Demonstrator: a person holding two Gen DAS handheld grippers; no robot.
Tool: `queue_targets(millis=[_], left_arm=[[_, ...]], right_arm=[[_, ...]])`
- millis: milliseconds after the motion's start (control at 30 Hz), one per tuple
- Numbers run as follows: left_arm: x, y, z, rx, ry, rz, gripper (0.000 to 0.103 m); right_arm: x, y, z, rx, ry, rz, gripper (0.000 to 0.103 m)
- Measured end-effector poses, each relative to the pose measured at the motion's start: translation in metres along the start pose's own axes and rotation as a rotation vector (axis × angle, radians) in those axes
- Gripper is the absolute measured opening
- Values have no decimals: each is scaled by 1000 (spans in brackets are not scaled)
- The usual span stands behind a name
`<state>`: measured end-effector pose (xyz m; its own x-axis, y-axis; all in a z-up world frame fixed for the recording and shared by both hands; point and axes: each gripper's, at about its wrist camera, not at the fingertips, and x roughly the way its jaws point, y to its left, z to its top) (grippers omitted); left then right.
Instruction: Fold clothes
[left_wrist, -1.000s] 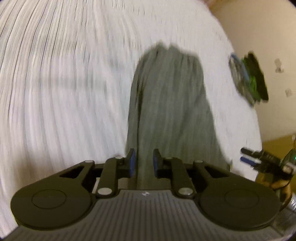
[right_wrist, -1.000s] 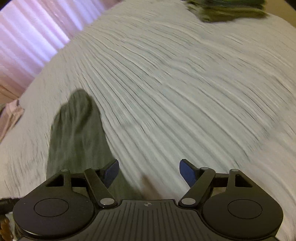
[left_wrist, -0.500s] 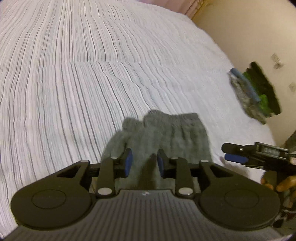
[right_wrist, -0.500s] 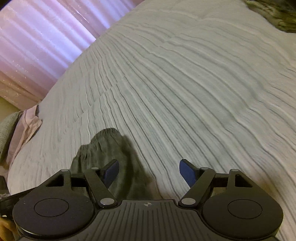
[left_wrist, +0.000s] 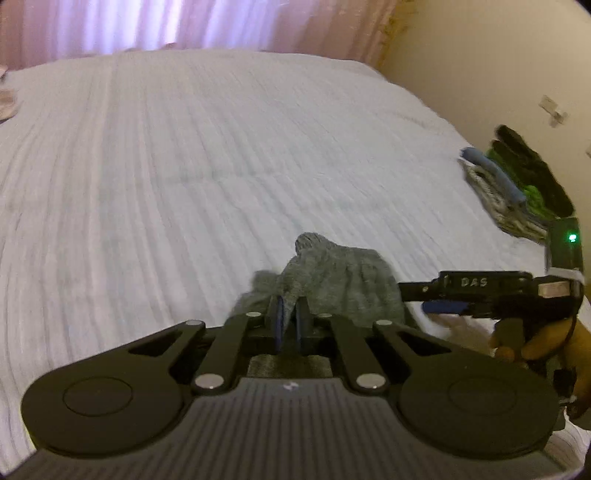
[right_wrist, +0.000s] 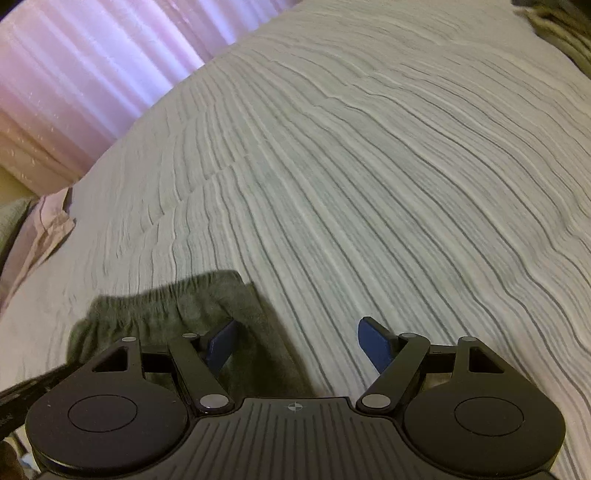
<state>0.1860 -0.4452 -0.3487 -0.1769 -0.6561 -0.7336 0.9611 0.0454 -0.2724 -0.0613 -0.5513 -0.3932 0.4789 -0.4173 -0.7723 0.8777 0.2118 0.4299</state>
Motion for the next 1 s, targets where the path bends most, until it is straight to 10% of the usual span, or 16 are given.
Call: queue_targets(millis=[200, 433, 600, 1000], left_arm=[[42, 34, -9, -79, 97, 26, 9], [-6, 68, -28, -277, 98, -67, 27], [-42, 74, -74, -354, 187, -166, 25], [-66, 55, -123, -336, 206, -103, 0]], right_arm=[[14, 15, -3, -89, -34, -55, 76], [-43, -25, -29, 34, -32, -79, 76], [-89, -45, -68, 127, 0, -116, 76], [-140, -50, -121, 239, 28, -133, 76]])
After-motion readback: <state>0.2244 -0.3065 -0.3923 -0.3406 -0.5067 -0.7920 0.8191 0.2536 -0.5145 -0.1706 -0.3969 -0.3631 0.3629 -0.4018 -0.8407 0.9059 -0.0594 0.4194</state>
